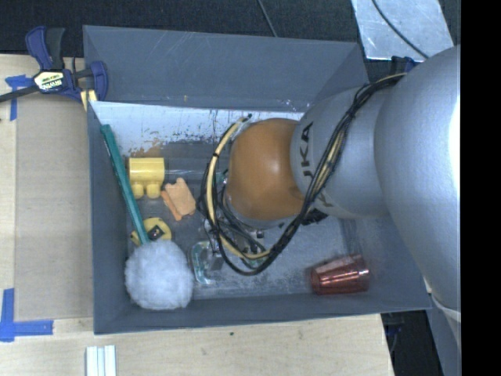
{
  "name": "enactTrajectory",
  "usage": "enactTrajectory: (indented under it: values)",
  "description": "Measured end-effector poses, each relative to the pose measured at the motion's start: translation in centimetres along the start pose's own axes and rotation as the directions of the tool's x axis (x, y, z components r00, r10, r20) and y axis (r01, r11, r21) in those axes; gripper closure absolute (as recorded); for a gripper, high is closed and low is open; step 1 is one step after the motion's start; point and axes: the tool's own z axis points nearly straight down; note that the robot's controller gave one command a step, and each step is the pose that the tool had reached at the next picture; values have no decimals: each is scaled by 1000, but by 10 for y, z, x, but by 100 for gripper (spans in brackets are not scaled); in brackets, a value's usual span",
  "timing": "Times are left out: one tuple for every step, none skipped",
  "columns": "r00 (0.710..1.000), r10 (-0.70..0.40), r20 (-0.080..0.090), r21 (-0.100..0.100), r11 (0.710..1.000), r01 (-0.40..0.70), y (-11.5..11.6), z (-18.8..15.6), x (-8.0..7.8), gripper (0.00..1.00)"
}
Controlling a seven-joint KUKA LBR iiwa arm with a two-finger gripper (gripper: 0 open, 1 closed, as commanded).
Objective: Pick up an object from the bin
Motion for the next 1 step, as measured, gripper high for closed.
enactTrajectory:
  values:
    - [1000, 1, -4, 1, 1000, -1, 0, -7, 1, 100]
